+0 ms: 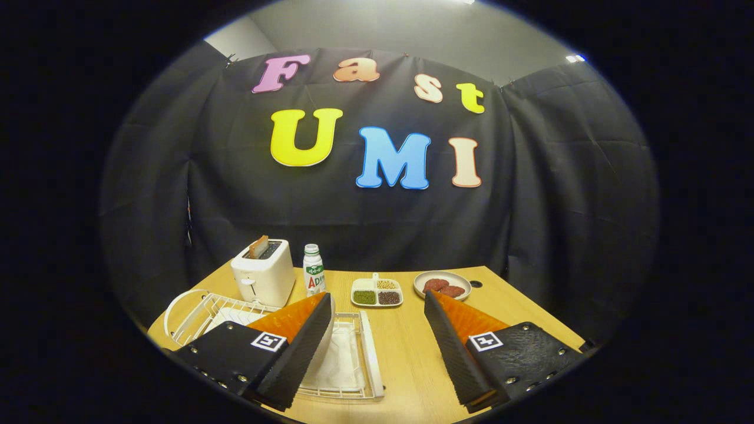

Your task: Take the plate from the dish rack, then take the spoon from the basket and place it into the plate.

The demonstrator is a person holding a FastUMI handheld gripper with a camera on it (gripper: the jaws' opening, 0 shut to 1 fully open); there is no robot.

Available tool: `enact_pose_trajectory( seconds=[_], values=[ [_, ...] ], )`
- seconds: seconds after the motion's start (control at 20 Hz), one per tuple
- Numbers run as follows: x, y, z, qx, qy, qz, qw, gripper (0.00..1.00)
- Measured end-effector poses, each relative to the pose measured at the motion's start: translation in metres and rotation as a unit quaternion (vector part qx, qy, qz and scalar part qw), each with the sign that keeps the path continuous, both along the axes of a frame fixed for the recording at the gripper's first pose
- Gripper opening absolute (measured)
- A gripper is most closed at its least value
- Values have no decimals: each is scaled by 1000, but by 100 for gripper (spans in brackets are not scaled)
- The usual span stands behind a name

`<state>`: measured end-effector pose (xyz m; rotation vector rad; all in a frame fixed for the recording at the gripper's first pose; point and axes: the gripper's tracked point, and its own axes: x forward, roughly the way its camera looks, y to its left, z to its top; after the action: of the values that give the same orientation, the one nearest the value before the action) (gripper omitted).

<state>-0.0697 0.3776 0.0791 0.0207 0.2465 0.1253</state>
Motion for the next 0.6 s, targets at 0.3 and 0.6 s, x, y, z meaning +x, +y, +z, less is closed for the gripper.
enact_pose_trajectory(
  seconds=[0.3,0.6],
  values=[
    [18,43,-31,-50,50,-14,997,93],
    [38,68,-65,-88,100,-29,991,75]
  ],
)
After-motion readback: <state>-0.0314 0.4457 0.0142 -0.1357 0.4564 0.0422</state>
